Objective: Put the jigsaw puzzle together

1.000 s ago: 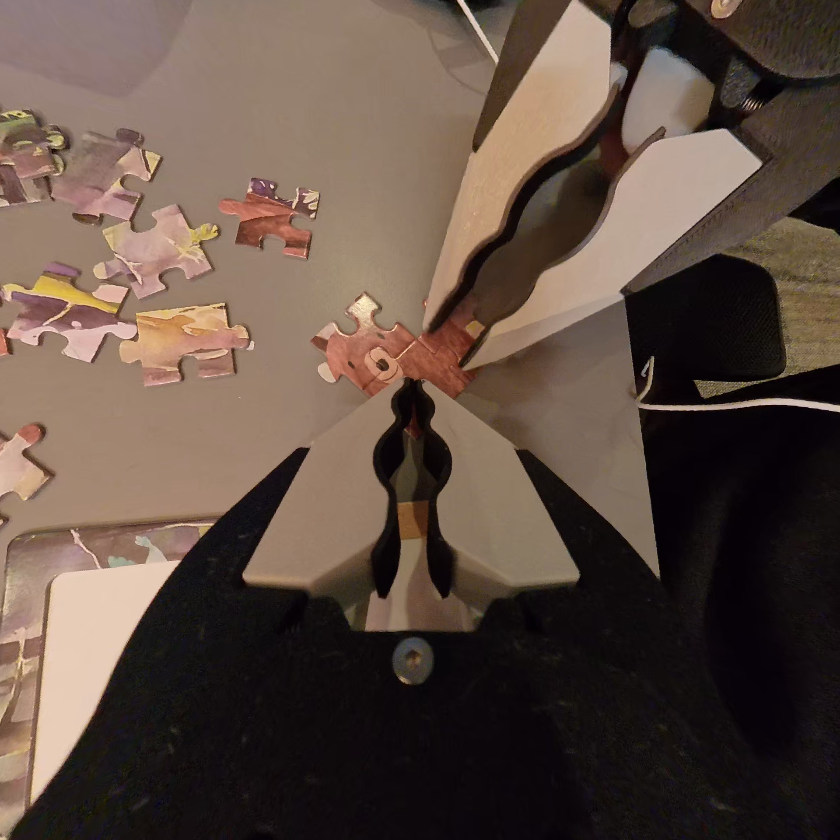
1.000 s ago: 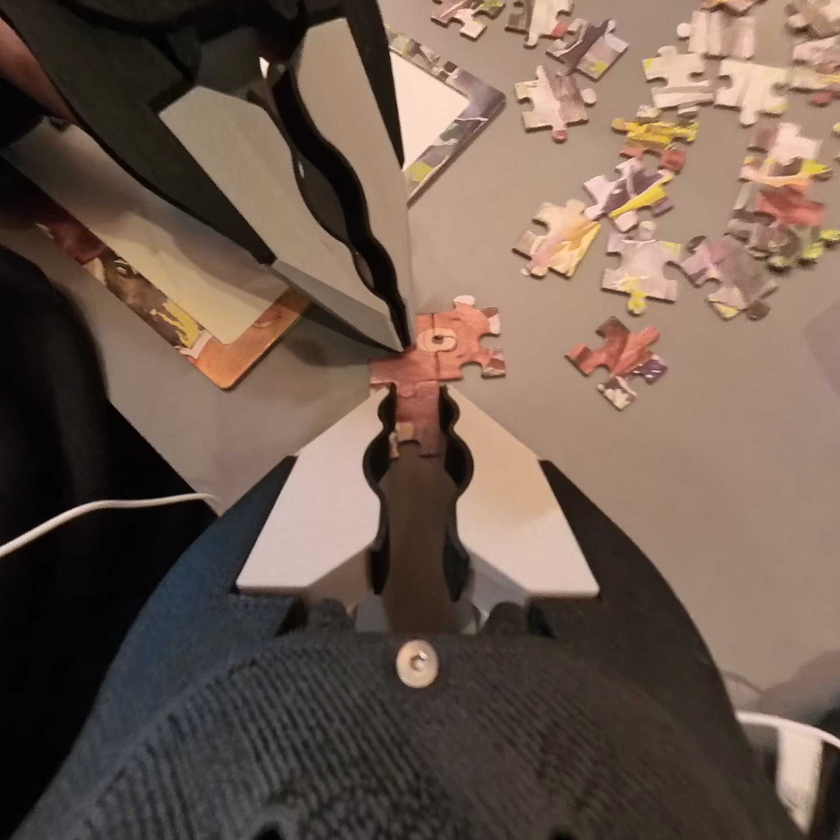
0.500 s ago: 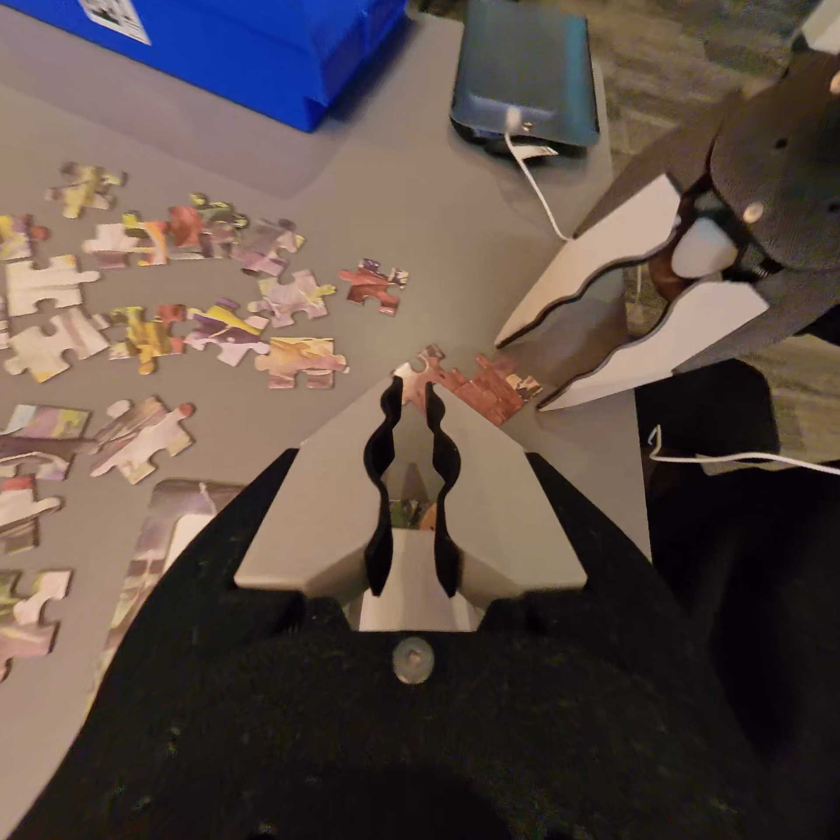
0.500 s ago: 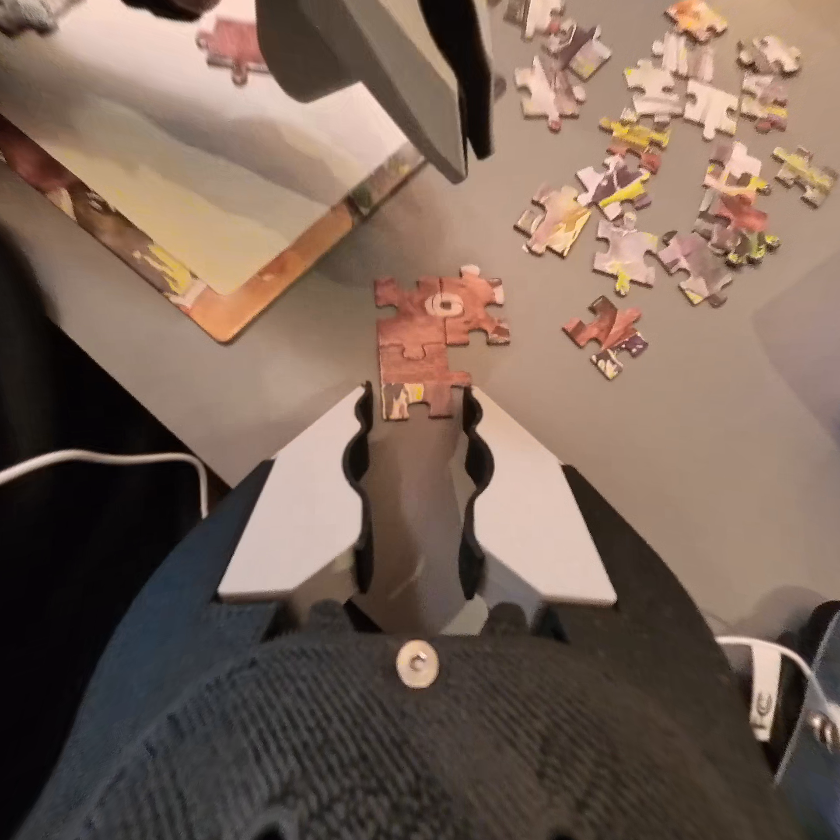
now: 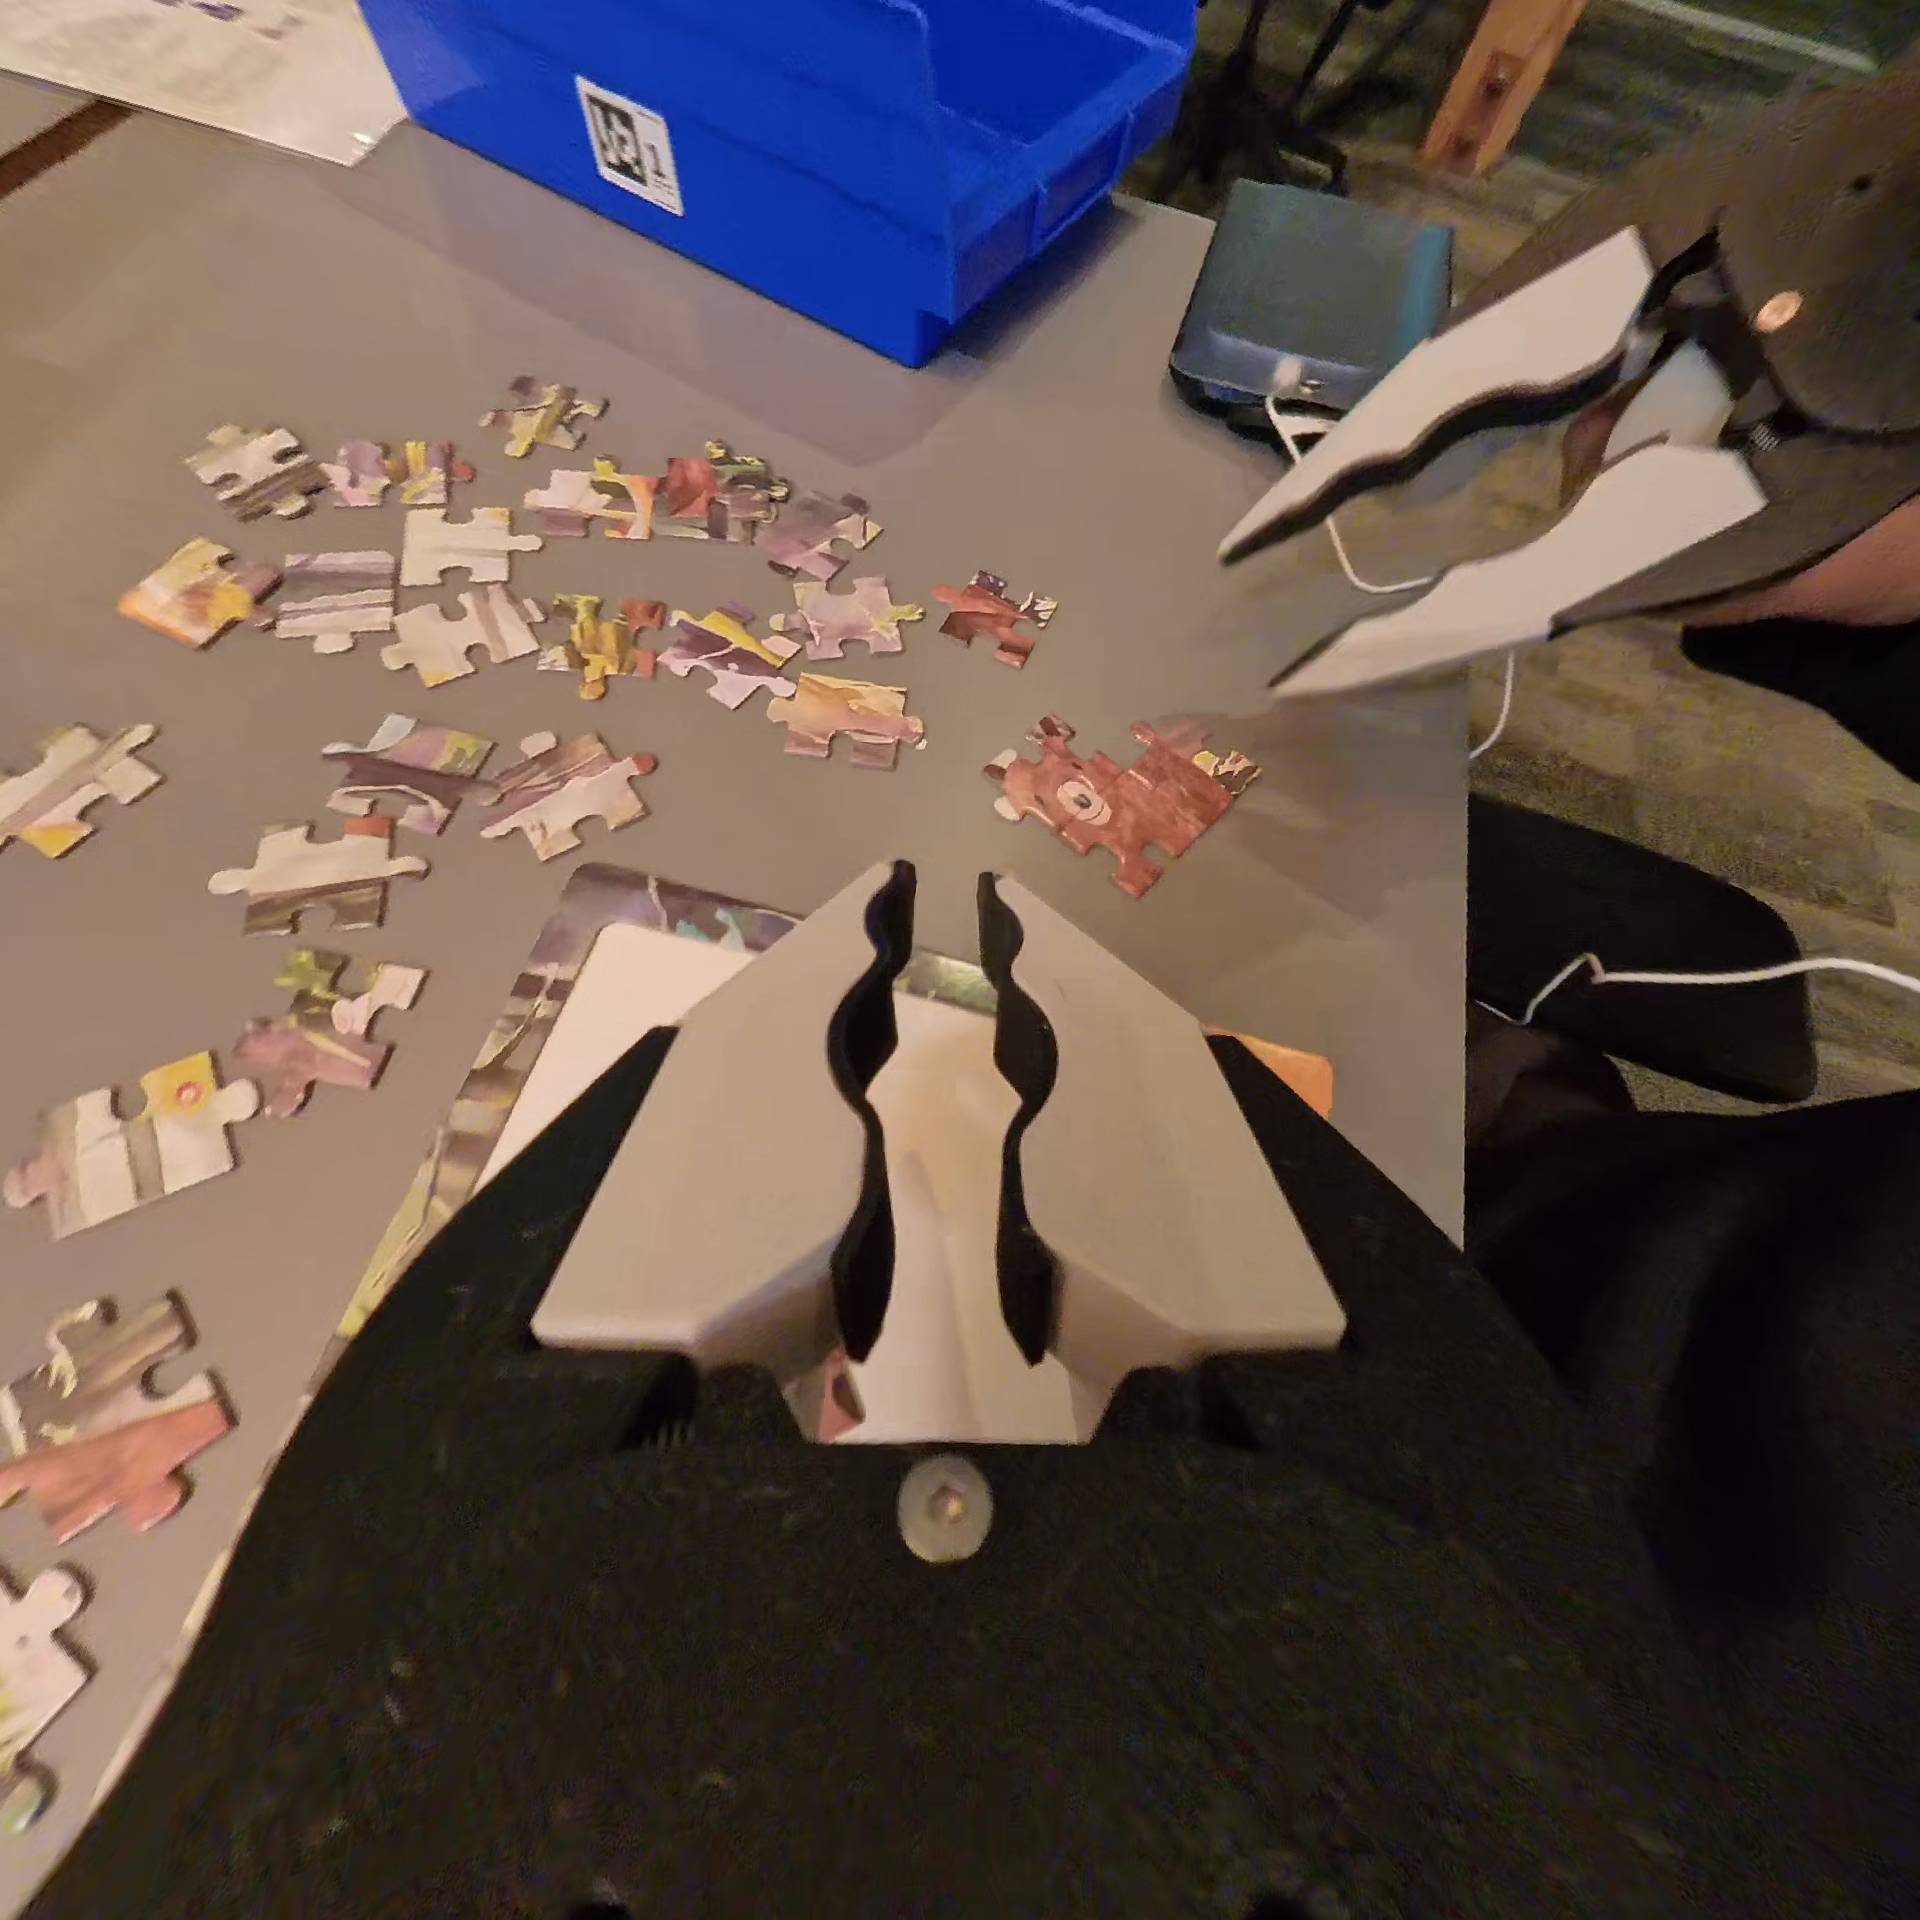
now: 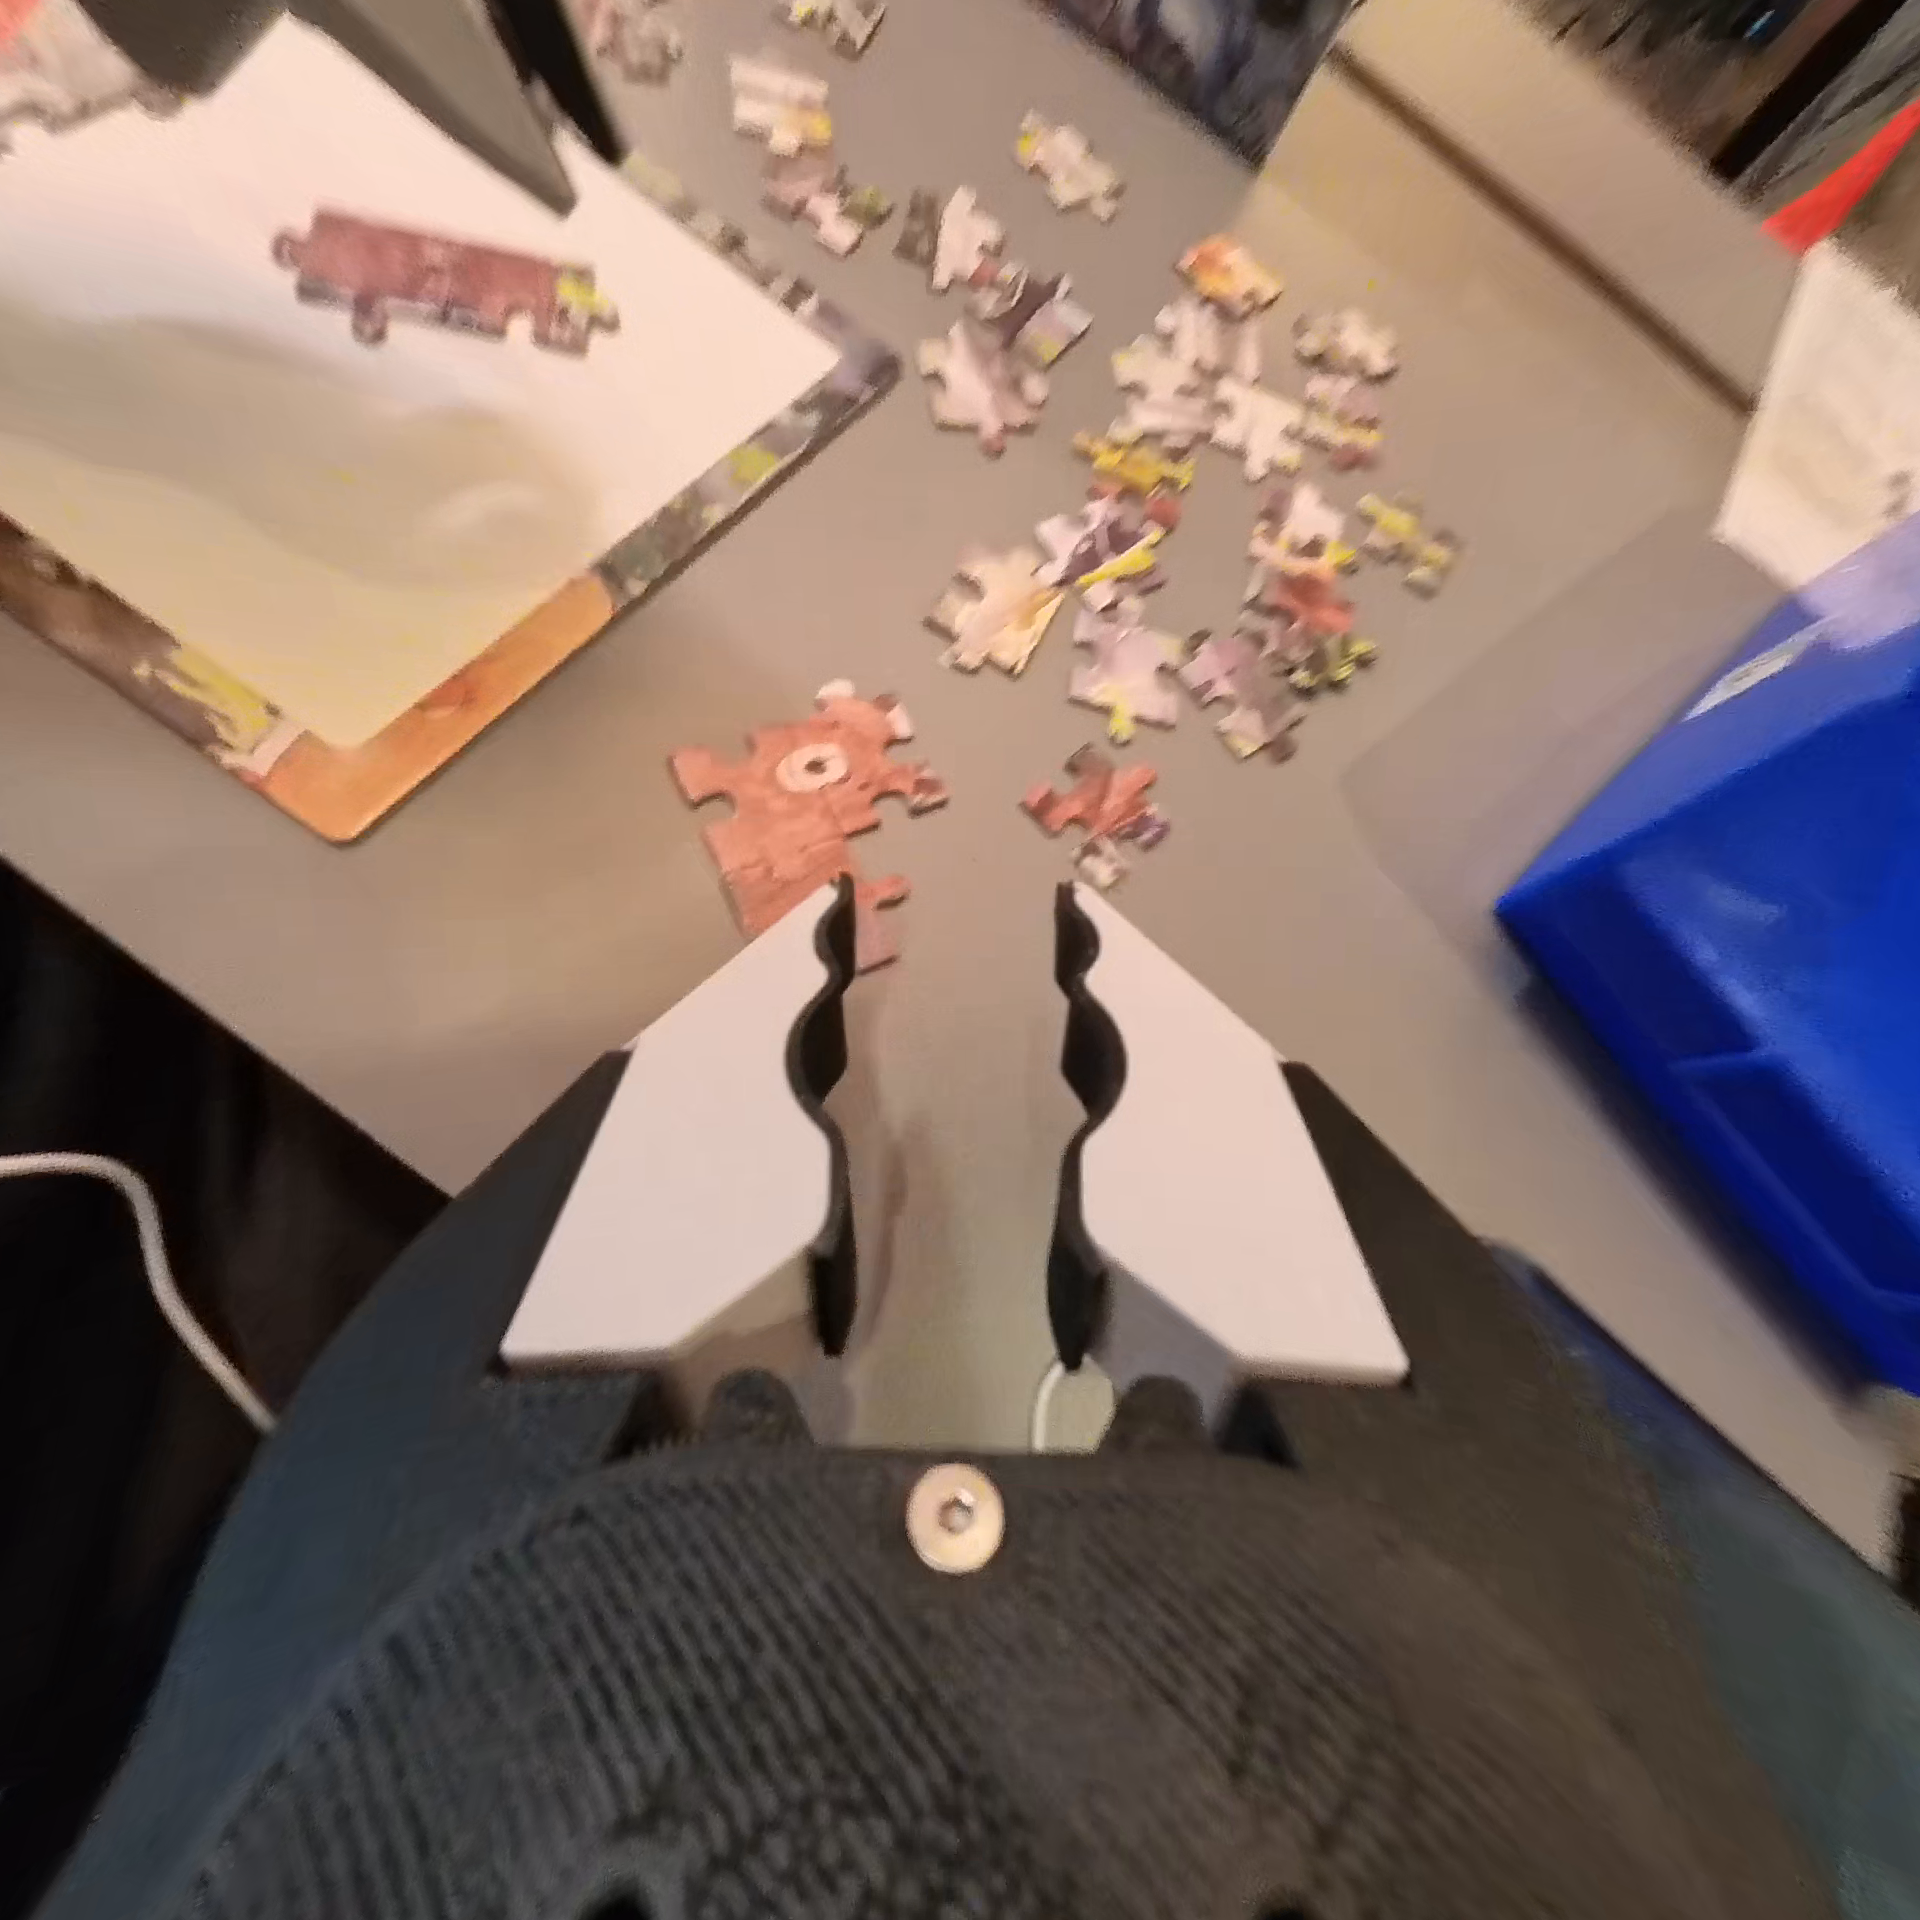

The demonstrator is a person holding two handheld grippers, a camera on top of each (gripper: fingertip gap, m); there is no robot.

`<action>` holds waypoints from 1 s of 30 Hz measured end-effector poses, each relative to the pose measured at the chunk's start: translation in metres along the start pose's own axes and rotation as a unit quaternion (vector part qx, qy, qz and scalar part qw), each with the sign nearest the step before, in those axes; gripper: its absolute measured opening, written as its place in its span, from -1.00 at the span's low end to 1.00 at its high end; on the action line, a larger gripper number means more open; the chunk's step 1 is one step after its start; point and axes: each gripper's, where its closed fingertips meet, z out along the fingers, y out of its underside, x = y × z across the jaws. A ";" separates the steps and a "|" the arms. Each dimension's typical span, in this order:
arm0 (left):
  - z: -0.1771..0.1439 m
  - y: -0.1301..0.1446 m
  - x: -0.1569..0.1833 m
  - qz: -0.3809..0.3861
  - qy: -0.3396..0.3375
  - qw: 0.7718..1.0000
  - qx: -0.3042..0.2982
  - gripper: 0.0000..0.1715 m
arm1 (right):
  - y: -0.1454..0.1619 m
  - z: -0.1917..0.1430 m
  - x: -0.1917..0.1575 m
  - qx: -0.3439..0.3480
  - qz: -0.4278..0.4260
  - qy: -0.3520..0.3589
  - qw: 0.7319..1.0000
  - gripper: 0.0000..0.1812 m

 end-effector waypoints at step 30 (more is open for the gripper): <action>0.072 0.020 0.073 0.076 0.100 0.988 -0.095 -0.95 | 0.024 0.031 -0.034 -0.036 0.017 -0.168 0.985 -0.50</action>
